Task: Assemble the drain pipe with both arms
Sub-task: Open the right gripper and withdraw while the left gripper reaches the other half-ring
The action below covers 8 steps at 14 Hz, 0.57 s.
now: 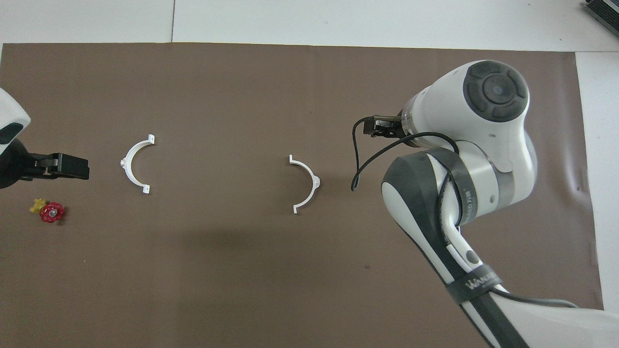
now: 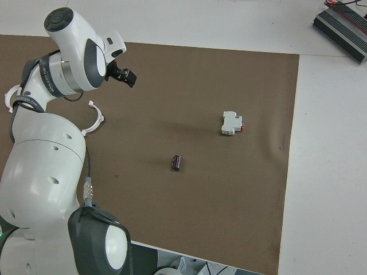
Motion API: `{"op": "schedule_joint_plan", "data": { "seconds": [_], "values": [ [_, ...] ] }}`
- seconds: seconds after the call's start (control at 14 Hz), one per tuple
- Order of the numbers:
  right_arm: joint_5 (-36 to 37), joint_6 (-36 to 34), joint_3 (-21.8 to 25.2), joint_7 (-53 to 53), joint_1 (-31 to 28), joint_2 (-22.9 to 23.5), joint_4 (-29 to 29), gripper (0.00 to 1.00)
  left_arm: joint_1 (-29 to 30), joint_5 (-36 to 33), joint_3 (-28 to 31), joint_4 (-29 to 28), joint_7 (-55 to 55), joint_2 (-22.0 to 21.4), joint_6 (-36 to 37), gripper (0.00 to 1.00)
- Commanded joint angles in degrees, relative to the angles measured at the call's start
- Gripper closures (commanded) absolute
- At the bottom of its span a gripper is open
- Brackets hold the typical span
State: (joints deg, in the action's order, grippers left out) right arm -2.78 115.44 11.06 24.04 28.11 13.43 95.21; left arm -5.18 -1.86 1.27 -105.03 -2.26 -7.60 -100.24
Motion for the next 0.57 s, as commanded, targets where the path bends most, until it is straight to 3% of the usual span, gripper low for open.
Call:
{"op": "schedule_joint_plan", "data": {
  "seconds": [0.0,0.07,0.43,0.5],
  "values": [
    [1.3,-7.8,-0.7,-3.8,-3.5,-3.3,-0.2,0.0,0.8,0.7,-0.1,-13.4,-5.0,-5.0,-15.5,0.0],
    [1.3,-10.6,-0.7,-5.6,-5.2,-4.7,0.2,0.0,0.9,0.7,-0.1,-14.9,-9.6,-3.8,-20.6,0.0],
    [1.3,-19.5,-0.8,-15.8,-13.0,-9.5,3.7,0.0,-0.2,0.8,-0.2,-16.5,-16.5,9.8,-37.4,0.0],
    [1.3,-19.5,-0.8,-17.7,-14.5,-10.5,5.2,0.0,-0.1,0.8,-0.1,-18.3,-15.8,9.9,-39.4,0.0]
  ]
}}
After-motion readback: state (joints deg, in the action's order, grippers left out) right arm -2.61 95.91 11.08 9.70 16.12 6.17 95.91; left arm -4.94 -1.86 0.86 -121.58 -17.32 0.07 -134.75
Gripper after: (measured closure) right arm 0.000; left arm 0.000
